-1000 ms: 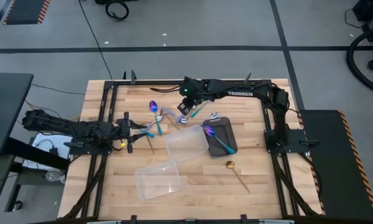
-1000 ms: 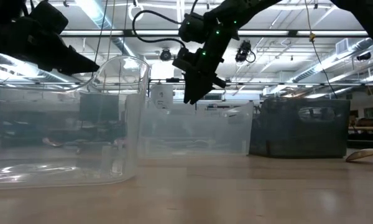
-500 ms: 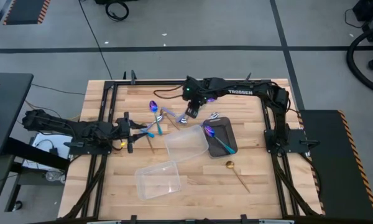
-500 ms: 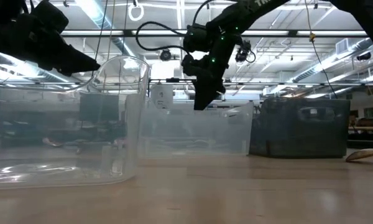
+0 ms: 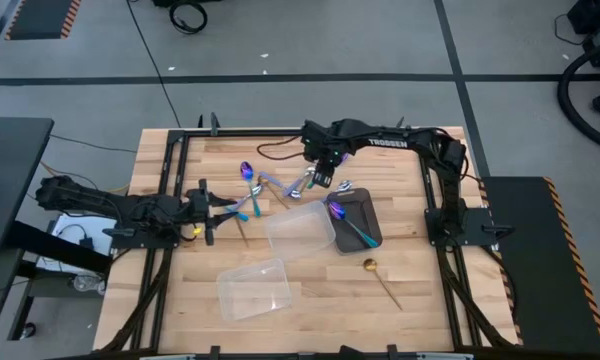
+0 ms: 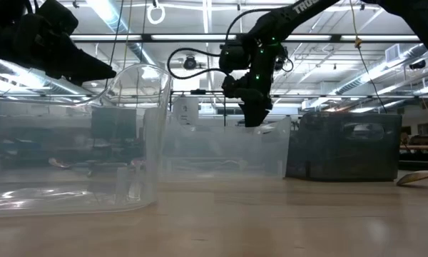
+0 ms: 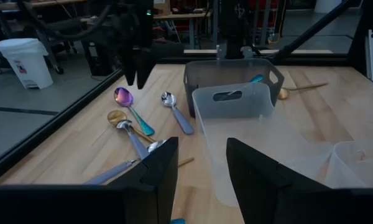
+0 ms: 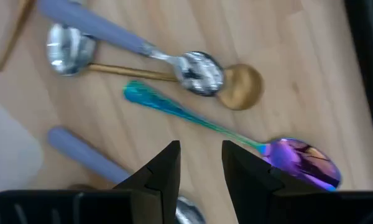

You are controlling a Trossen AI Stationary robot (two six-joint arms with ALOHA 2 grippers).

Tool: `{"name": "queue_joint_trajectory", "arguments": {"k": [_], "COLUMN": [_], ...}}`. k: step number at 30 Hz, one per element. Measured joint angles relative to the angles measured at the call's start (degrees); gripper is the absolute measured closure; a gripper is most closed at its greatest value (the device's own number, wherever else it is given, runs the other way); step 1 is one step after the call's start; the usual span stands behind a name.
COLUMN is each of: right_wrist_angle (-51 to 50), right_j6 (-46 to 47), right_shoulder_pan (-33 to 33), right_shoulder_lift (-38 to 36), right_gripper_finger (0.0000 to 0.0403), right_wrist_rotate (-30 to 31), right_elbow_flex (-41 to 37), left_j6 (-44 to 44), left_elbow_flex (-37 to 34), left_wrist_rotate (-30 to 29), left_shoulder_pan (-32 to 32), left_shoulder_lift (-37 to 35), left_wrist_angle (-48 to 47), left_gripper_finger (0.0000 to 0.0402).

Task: Sort silverware by color (type)
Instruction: Put the violet spoon into the black bin

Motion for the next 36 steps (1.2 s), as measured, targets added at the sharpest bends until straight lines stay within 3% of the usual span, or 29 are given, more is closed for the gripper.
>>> {"name": "queue_joint_trajectory", "arguments": {"k": [13,30,36], "right_wrist_angle": [1.2,1.3,0.7], "right_j6": [-16.4,-21.0,-21.1], "right_shoulder_pan": [-2.9,-4.8,-4.9], "right_shoulder_lift": [5.8,10.7,10.7], "right_gripper_finger": [0.0275,0.0276,0.0305], "right_wrist_rotate": [3.4,1.4,0.1], "right_elbow_flex": [0.0,-0.2,-0.2], "left_j6": [0.1,-0.1,0.1], "left_elbow_flex": [0.0,0.0,0.0], "left_wrist_rotate": [0.0,0.1,0.1], "left_shoulder_pan": [0.0,0.0,0.0], "left_shoulder_lift": [0.0,0.0,0.0], "left_wrist_angle": [-0.1,-0.7,-0.7], "left_gripper_finger": [0.0258,0.0258,0.0258]}}
